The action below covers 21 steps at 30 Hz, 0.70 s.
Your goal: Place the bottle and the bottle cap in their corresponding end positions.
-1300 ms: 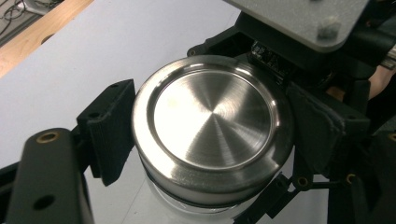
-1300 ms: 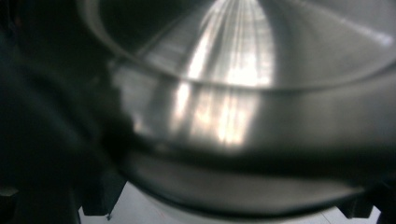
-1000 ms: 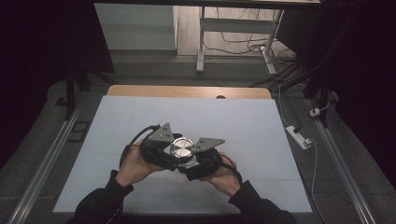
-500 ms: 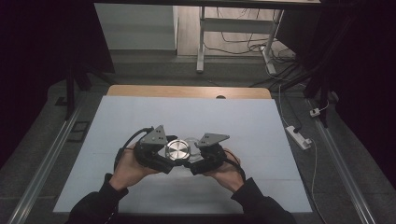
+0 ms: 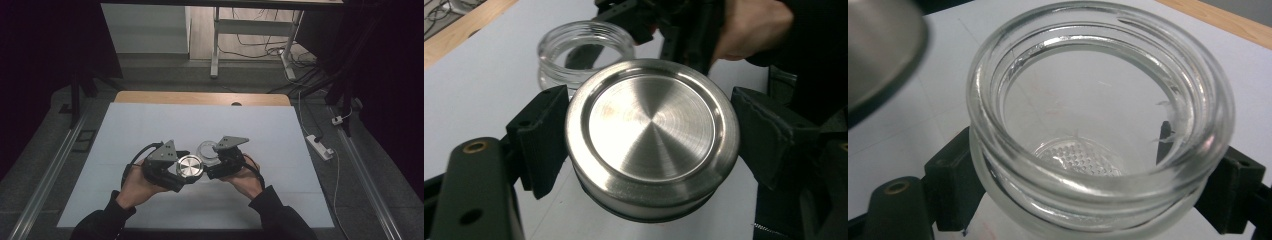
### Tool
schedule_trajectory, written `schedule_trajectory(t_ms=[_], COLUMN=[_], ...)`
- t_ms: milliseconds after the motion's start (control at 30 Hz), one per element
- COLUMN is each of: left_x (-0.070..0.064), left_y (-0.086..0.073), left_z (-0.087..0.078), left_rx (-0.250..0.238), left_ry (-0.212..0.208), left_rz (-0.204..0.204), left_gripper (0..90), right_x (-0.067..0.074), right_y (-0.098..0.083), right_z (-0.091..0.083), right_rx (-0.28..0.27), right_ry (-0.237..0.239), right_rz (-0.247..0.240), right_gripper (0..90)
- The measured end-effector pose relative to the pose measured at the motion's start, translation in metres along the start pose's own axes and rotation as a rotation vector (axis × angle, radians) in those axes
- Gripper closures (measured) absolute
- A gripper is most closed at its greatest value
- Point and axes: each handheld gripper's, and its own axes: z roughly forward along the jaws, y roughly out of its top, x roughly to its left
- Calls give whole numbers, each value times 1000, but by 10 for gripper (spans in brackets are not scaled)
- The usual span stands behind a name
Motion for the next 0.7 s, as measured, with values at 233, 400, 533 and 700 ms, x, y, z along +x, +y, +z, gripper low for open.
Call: schedule_trajectory(t_ms=[233, 400, 533, 700], left_x=[-4, -7, -10, -11], left_y=[-4, -10, -15, -23], left_z=[5, 14, 23, 36], left_rx=[-5, 7, 17, 31], left_ry=[-14, -25, -29, -29], left_rz=[13, 32, 44, 49], left_gripper=[204, 204, 204, 204], right_x=[-11, -18, -23, -30], right_y=[4, 7, 9, 11], right_z=[4, 8, 11, 17], right_rx=[-1, -1, 2, 11], right_ry=[-23, -32, -41, -54], right_rz=[15, 22, 27, 38], right_gripper=[150, 150, 150, 150])
